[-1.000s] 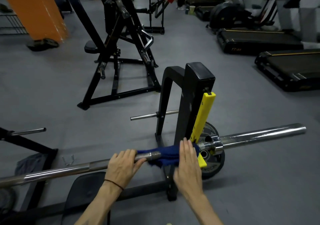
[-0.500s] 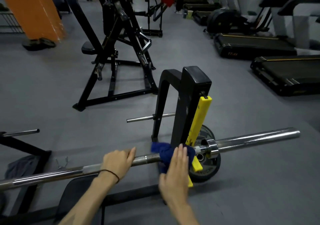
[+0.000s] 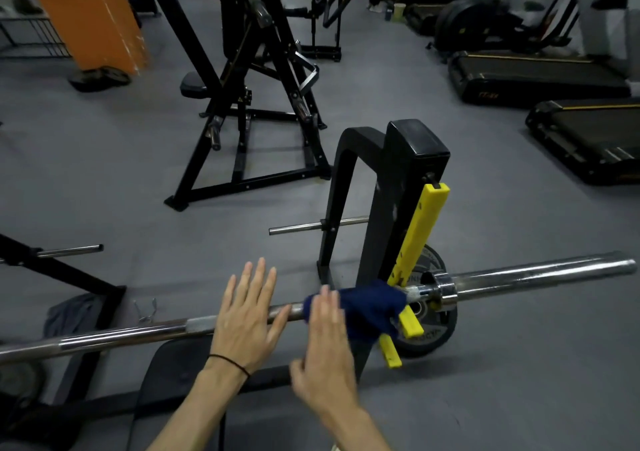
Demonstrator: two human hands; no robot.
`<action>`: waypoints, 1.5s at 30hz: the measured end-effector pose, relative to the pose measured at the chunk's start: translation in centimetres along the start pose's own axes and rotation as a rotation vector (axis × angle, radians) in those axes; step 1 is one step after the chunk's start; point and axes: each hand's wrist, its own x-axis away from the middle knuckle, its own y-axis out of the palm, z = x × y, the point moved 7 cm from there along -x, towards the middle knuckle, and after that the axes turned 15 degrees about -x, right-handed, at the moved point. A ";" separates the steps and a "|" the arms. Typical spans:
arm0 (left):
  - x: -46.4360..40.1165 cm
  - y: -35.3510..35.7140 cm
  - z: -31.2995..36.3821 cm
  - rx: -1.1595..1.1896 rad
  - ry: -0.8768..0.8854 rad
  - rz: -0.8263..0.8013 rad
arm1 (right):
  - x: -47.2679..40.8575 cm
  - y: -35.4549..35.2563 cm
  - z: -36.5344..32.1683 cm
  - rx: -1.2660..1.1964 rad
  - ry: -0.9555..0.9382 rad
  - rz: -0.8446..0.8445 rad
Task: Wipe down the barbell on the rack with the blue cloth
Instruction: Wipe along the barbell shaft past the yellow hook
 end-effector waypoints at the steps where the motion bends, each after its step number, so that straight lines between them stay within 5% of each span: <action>1: 0.2 0.3 0.0 -0.004 0.002 -0.016 | 0.1 0.1 -0.2 0.041 -0.081 -0.056; 3: 0.7 0.9 0.0 0.003 0.010 -0.038 | -0.5 -2.0 2.8 0.153 -0.110 -0.076; 7: 1.2 1.2 0.0 0.014 0.003 -0.047 | -0.6 -5.4 7.1 0.068 0.198 0.120; 12: 1.5 1.5 -0.1 -0.001 0.035 -0.047 | -0.5 -0.7 1.6 0.043 -0.123 -0.039; 17: 1.4 1.0 -0.3 0.008 0.038 -0.024 | -1.0 -5.5 7.4 0.046 0.177 0.172; 21: 1.6 1.1 0.0 0.000 0.042 -0.025 | -0.5 0.2 0.7 0.011 -0.035 -0.004; 23: 1.6 1.4 -0.2 0.001 0.050 -0.035 | -0.8 -1.3 2.5 0.137 -0.099 0.004; 27: 1.9 1.3 -0.3 0.005 0.044 -0.051 | -1.0 -5.1 6.9 0.070 0.213 0.180; 31: 1.9 1.8 -0.2 -0.006 0.046 -0.060 | -0.8 0.5 -0.3 0.003 -0.030 -0.055; 33: 1.9 1.8 -0.1 -0.005 0.058 -0.054 | -0.9 -1.1 1.1 0.150 -0.136 -0.044; 36: 1.8 1.7 -0.1 -0.007 0.066 -0.051 | -0.7 -6.1 7.6 0.305 0.016 0.091; 39: 1.6 1.4 0.1 -0.009 0.037 -0.053 | -0.4 -5.5 6.7 0.170 0.190 0.188; 42: 1.6 1.5 0.9 -0.008 0.070 -0.050 | 0.1 -0.1 0.5 0.057 0.042 0.050; 45: 1.3 1.4 2.4 -0.004 0.127 -0.049 | 0.1 -2.2 2.3 0.240 -0.110 0.010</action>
